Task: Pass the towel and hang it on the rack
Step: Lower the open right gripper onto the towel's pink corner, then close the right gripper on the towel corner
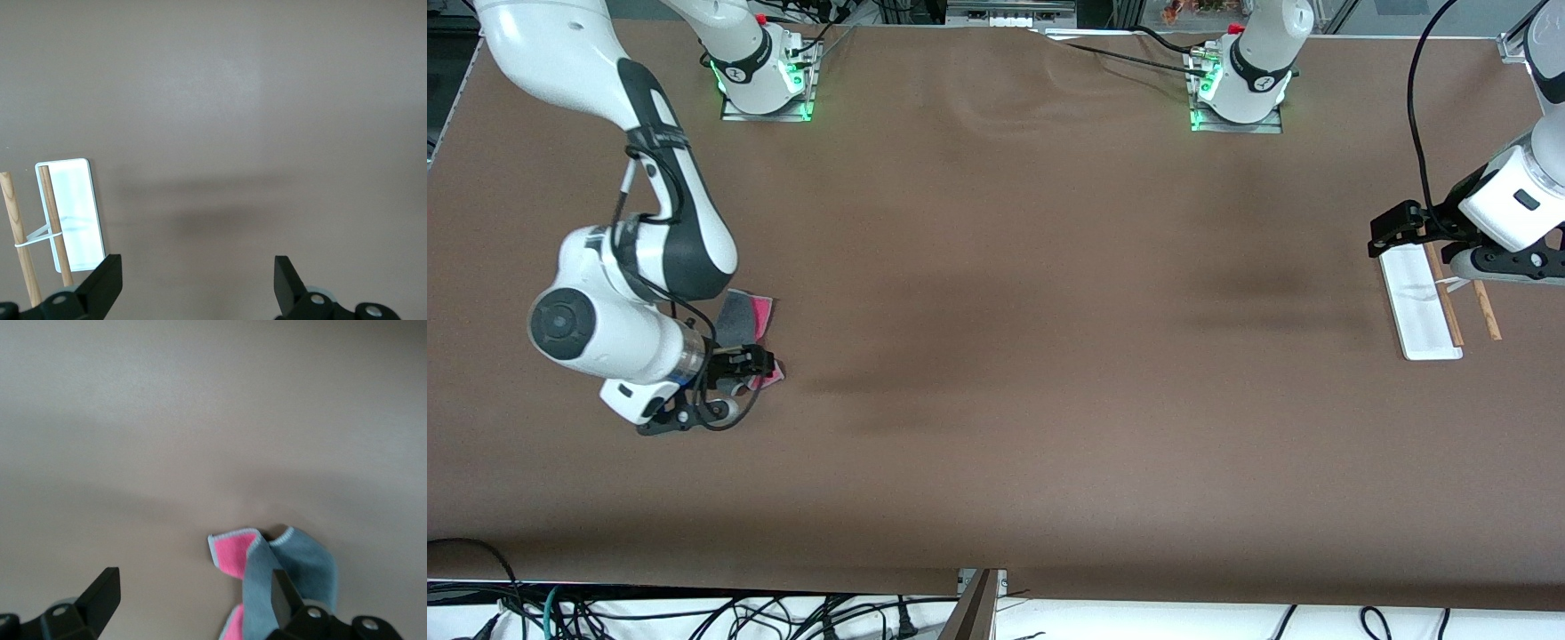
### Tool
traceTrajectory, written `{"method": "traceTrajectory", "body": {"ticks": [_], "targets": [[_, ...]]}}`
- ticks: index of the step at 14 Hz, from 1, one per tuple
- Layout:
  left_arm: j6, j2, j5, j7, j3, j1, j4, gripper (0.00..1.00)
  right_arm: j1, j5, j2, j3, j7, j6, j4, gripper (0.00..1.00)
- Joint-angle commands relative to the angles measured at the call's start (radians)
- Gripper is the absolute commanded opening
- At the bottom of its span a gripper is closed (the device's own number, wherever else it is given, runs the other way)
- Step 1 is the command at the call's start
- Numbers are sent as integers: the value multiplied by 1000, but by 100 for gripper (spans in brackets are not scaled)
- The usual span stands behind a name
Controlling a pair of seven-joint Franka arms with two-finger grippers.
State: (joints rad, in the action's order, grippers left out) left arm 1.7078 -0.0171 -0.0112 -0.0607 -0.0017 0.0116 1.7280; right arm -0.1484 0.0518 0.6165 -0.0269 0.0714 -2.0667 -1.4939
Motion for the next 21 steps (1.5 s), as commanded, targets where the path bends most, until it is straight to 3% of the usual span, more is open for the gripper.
{"method": "traceTrajectory", "body": {"ticks": [1,7,21], "targets": [[-5,-11,-26,-19,-3,8,-25,100,3,13,46,5,-2,-42,-3,100],[-5,-11,-24,-21,-3,8,-25,100,-2,10,52,5,-2,-234,-164,100],[-7,-9,-26,-21,-3,8,-25,100,-10,5,32,7,-1,-266,-266,99]]}}
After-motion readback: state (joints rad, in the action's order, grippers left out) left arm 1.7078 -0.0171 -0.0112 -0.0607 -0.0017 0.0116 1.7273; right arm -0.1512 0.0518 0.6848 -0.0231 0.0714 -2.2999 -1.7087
